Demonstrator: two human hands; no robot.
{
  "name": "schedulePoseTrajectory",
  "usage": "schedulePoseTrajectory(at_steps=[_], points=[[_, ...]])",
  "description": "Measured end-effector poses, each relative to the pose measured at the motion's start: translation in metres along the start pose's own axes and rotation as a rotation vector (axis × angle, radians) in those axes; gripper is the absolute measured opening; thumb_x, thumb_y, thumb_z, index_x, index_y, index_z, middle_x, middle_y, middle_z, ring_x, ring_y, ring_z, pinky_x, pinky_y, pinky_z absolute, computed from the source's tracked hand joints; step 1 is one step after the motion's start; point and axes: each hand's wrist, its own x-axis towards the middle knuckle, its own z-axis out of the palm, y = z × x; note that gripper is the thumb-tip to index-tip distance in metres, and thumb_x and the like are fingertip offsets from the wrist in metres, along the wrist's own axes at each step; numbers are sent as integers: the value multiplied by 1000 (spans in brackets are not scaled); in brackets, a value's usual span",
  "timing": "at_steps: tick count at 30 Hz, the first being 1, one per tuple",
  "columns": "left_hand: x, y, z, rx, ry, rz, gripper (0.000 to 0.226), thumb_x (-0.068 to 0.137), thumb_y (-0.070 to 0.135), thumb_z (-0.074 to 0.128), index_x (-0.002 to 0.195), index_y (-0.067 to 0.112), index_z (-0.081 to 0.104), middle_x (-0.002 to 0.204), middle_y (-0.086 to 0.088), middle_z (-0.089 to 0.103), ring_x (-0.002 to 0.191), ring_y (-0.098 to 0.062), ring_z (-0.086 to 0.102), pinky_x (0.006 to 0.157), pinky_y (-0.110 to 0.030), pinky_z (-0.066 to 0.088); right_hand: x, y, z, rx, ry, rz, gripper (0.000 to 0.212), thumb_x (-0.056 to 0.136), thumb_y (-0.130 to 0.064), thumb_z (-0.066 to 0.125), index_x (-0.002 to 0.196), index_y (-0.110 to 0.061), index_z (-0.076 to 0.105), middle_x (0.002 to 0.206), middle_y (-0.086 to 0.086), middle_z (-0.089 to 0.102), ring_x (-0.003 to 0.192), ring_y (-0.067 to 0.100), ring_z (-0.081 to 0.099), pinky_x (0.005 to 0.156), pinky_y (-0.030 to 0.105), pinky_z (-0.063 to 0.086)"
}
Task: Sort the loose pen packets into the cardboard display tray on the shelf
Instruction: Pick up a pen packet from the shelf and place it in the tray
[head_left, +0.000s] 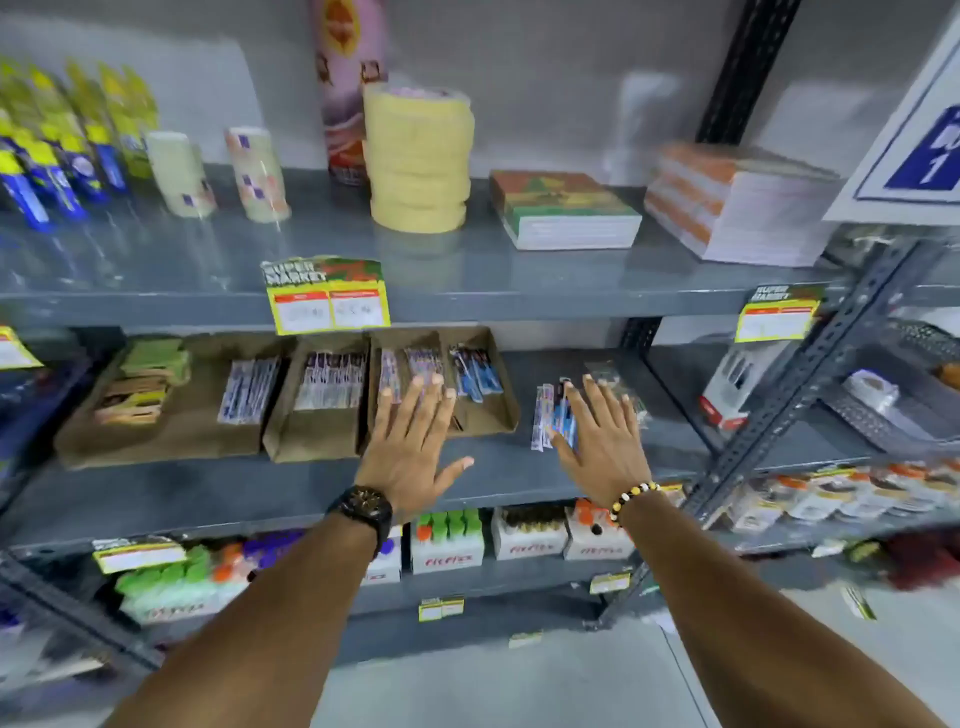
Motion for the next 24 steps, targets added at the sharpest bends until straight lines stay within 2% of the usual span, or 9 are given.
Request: schedulePoseTrajectory(at_steps=[4,8,11,13,17,20,24], points=[[-8,-3,60,-22,-80,-77,88,95,64,41,157,6,15,165,-16,13,152,-36,11,117,-65,14,14,16,51,19,-130,115,55,92,-46,49,139,-17,48,142,8,49,126,34,45,105,48,36],[-9,-8,109,-59,-207,-123,86,95,65,30,157,9,9,165,-16,12,152,-35,7,118,-64,8,38,15,95,81,-205,207,46,92,-43,50,128,-15,59,127,8,58,117,34,49,97,46,38],[-12,-10,136,-70,-268,-156,86,95,65,32,156,8,15,164,-16,15,151,-37,13,118,-64,12,56,13,127,91,-232,310,41,89,-46,52,109,-15,69,114,11,64,108,37,54,87,44,44],[-15,-10,147,-77,-278,-170,85,95,66,31,156,8,19,164,-16,17,151,-37,15,118,-64,13,62,12,142,91,-265,385,44,86,-52,53,98,-14,71,106,12,66,104,37,56,85,42,45],[-22,-10,163,-80,-289,-197,84,97,65,25,156,7,17,164,-16,15,151,-36,15,119,-63,12,66,12,163,101,-295,495,49,82,-56,55,99,-12,67,103,12,67,103,37,57,86,42,46],[-21,-11,163,-81,-275,-203,83,97,64,25,156,7,14,164,-17,17,151,-35,16,119,-62,11,69,7,166,190,-253,590,46,80,-53,59,99,-13,71,103,12,68,103,37,57,85,41,49],[-22,-10,162,-81,-280,-204,82,97,64,25,156,7,17,164,-16,17,151,-34,17,120,-62,11,72,1,169,343,-231,670,33,80,-42,60,89,-14,74,91,10,72,95,36,62,79,38,52]])
